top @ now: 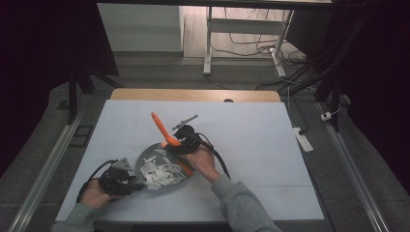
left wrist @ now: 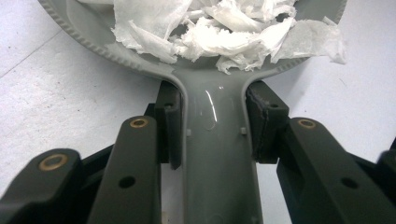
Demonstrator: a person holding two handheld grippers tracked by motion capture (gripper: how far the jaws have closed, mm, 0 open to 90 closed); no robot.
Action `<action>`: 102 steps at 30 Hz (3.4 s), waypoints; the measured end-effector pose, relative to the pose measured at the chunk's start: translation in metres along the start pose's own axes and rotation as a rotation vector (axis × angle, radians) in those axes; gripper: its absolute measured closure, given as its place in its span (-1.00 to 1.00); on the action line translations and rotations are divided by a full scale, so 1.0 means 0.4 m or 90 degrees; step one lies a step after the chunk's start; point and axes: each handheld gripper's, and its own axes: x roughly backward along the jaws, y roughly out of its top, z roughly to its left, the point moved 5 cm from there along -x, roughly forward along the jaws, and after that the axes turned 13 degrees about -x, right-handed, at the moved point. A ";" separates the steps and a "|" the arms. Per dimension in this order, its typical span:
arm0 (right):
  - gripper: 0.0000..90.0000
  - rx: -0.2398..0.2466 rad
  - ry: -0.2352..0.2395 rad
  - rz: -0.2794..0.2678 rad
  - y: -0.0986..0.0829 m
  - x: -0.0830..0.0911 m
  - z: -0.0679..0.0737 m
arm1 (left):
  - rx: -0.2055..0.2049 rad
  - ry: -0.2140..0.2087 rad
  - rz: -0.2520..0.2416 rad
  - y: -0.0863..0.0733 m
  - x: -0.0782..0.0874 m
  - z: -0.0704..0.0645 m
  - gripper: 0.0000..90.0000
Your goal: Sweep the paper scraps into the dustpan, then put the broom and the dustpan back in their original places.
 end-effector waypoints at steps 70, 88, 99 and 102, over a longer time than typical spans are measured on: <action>0.56 -0.069 -0.013 -0.164 -0.150 0.327 -0.180 | 0.064 0.045 -0.081 0.004 0.041 0.009 0.37; 0.56 -0.081 -0.012 -0.185 -0.238 0.418 -0.211 | 0.127 0.089 -0.103 0.027 0.060 0.006 0.37; 0.56 -0.084 -0.005 -0.193 -0.257 0.443 -0.222 | 0.161 0.105 -0.106 0.025 0.065 0.016 0.37; 0.56 -0.083 -0.002 -0.191 -0.261 0.447 -0.224 | 0.167 0.112 -0.110 0.025 0.067 0.018 0.37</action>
